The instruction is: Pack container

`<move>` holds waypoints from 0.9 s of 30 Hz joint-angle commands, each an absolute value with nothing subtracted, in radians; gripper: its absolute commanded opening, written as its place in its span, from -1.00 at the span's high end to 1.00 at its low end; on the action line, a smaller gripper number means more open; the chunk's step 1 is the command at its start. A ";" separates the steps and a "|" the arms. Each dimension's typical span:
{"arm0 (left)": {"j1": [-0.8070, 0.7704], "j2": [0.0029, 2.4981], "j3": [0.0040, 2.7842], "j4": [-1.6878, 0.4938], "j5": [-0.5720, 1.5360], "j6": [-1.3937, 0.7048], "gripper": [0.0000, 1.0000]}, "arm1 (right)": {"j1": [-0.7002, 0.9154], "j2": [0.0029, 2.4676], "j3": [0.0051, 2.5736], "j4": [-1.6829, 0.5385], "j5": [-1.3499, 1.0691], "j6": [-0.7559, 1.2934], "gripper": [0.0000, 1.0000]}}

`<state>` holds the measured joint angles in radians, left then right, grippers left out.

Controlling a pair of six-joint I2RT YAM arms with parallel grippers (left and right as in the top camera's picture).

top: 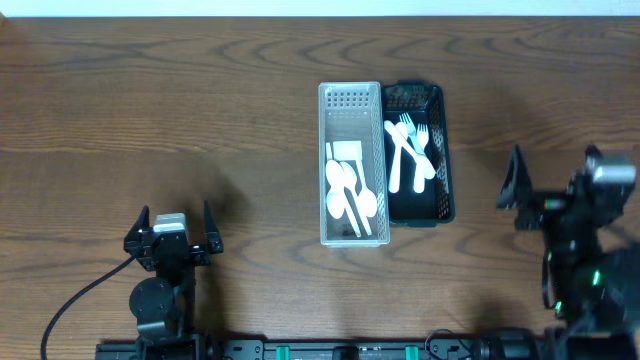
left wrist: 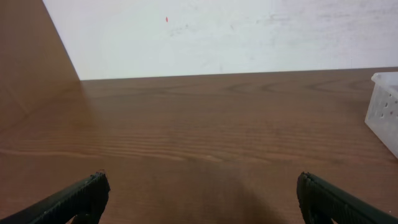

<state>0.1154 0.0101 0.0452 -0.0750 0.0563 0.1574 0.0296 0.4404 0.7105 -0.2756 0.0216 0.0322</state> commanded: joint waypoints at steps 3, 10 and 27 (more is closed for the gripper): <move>0.119 0.004 0.014 -0.088 0.051 0.167 -0.96 | 0.052 0.286 0.477 -0.158 0.021 0.022 -0.99; 0.119 0.004 0.014 -0.088 0.051 0.167 -0.96 | 0.053 0.154 0.214 0.086 0.018 0.050 -0.99; 0.119 0.004 0.014 -0.088 0.051 0.167 -0.96 | 0.055 0.005 0.006 0.090 0.018 0.051 -0.99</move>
